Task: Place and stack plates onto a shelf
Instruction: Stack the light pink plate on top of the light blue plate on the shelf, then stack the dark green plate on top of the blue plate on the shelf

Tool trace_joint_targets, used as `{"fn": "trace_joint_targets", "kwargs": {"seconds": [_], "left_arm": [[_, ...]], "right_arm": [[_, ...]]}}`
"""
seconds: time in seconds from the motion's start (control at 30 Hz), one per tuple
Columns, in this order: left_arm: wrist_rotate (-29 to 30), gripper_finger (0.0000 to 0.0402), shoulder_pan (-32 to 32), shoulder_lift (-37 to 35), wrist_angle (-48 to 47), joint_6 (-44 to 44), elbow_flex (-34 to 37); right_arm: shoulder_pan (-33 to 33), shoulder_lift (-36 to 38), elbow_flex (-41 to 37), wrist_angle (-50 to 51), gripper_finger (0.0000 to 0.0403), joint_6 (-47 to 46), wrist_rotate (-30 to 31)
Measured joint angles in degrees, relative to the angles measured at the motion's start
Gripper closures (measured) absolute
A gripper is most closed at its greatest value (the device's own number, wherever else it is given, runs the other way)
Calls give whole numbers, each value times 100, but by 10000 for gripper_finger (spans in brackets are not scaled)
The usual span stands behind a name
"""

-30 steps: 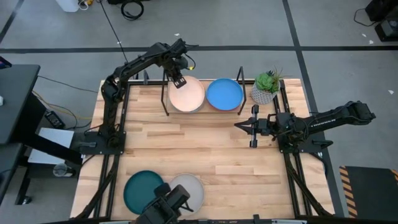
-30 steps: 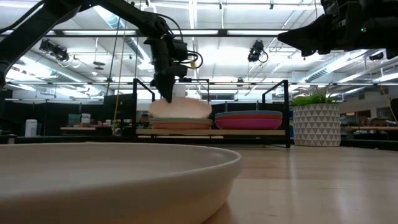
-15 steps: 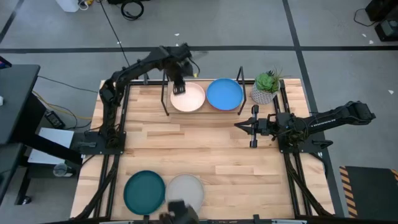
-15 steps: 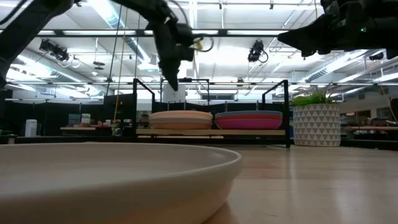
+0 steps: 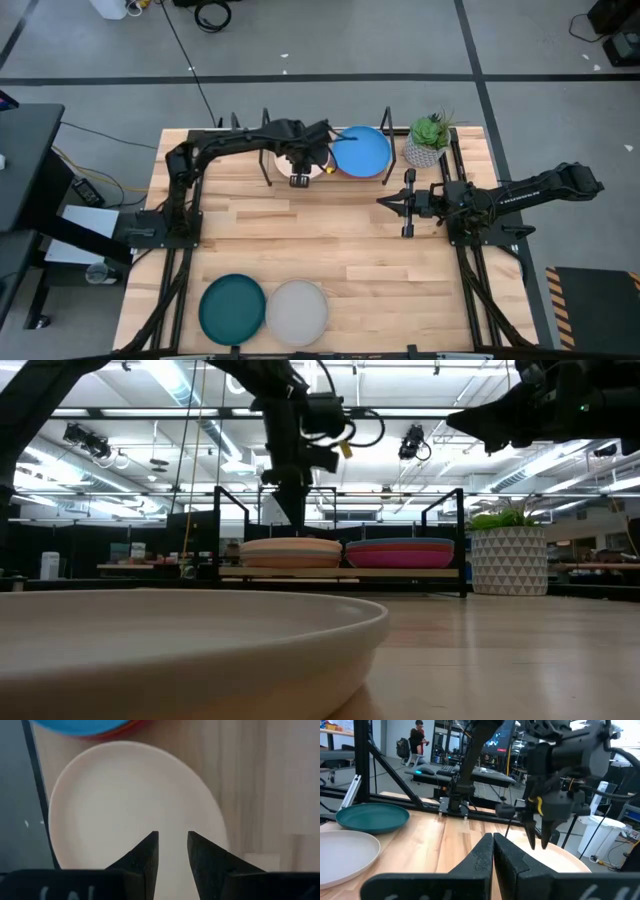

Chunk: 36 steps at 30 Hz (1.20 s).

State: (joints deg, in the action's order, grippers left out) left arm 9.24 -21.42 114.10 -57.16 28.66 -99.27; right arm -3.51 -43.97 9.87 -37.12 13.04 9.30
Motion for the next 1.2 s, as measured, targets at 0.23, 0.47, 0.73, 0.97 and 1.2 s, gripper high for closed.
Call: {"fn": "trace_joint_targets", "kwargs": {"seconds": [0.23, 0.47, 0.73, 0.97, 1.2], "left_arm": [[-250, 292, -187, 0, 392, -257, 452], [-587, 292, -162, 2, 688, -406, 831], [-7, 292, 16, 2, 972, -488, 960], [415, 292, 143, -131, 848, -267, 960], [-847, 292, 506, -620, 509, -500, 958]], "right_arm": [[0, 0, 0, 42, 383, -3, -2], [0, 0, 0, 52, 383, -3, -2], [0, 0, 0, 52, 383, -3, -2], [0, -2, 0, 83, 383, -3, -2], [0, -2, 0, 85, 383, 4, -2]]}}
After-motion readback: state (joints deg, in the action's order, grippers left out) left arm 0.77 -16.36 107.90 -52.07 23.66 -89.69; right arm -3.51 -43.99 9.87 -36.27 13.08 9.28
